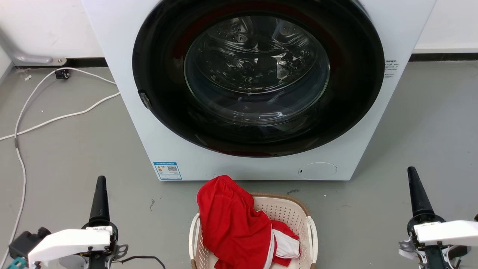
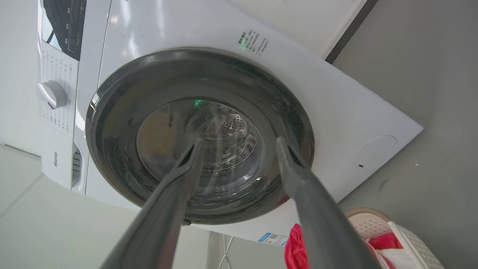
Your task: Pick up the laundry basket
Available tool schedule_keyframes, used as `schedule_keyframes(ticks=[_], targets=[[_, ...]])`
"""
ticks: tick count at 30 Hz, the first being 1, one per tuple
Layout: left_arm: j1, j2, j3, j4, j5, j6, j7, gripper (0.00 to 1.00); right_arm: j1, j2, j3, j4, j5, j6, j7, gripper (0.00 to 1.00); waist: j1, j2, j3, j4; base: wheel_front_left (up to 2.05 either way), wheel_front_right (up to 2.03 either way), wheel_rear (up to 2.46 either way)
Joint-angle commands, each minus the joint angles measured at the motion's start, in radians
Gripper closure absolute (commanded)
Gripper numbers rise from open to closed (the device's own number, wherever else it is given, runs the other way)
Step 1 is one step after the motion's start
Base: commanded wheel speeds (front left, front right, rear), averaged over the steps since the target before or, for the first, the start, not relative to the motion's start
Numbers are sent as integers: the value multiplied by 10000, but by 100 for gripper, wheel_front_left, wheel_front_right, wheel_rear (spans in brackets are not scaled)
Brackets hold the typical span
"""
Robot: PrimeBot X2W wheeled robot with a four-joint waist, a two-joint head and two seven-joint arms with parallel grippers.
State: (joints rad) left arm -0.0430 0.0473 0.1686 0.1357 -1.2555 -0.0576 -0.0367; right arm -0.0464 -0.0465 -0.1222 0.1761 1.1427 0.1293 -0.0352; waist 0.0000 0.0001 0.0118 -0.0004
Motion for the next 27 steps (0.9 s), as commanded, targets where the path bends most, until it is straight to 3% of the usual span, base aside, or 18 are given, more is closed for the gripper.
schedule_keyframes(ticks=[1, 8, 16, 21, 27], targets=[[-8, 33, 15, -417, 564, 95, -109, 0, -158, -31, -20, -323, -623, 15, -109, 0, 0, -1, 8, 0, 0, 0, 0], [141, 33, -430, -1376, 2399, 408, -352, 0, -136, -33, 189, -967, -2944, 16, -351, 0, 0, -1, 54, -11, 0, 0, 0], [285, 35, -1369, -2008, 4653, 572, -609, 0, -26, -36, 357, -1410, -4718, 17, -615, 0, 0, -1, 88, -26, 0, 0, 0], [370, 36, -1736, -2249, 5567, 219, -763, 0, 34, -38, 489, -1680, -5765, 17, -761, 0, 0, -1, 99, -41, 0, 0, 0], [420, 76, -2061, -2480, 6790, 150, -937, 0, 120, -41, 571, -1883, -6794, 18, -939, 0, 0, -1, 120, -54, 0, 0, 0]])
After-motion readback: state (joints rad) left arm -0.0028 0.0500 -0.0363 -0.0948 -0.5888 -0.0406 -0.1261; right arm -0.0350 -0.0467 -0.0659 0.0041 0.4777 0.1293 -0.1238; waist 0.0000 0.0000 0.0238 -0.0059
